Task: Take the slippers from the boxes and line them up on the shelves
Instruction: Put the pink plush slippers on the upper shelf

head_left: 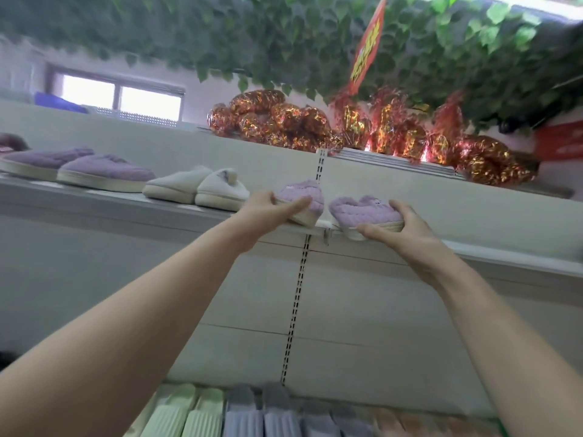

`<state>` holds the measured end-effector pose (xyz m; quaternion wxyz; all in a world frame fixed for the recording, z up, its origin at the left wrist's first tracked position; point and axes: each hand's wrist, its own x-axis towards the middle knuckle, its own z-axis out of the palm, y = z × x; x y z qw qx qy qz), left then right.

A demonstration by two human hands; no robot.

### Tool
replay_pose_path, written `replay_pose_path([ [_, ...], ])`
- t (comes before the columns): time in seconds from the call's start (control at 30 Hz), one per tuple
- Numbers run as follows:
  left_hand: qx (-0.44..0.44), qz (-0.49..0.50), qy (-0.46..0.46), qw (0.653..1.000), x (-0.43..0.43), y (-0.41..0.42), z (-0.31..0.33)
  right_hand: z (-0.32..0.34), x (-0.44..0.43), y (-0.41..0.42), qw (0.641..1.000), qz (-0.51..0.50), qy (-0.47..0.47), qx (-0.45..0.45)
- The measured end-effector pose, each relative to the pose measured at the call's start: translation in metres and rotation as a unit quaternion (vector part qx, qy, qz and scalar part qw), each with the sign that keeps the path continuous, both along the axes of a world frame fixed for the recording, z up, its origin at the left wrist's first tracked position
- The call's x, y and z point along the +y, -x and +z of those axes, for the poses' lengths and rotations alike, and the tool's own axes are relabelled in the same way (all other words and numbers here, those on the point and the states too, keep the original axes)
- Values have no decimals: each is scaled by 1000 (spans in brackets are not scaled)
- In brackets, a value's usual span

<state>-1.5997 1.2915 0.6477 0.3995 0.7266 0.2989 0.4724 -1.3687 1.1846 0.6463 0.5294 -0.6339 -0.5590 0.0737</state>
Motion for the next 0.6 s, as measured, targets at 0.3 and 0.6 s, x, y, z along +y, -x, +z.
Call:
replay_pose_path([
  [0.3, 212, 243, -271, 907, 37, -28, -21, -5, 47, 4, 963, -152, 17, -220],
  [0.6, 235, 247, -315, 885, 61, -48, -25, -14, 97, -7, 930, -168, -9, -328],
])
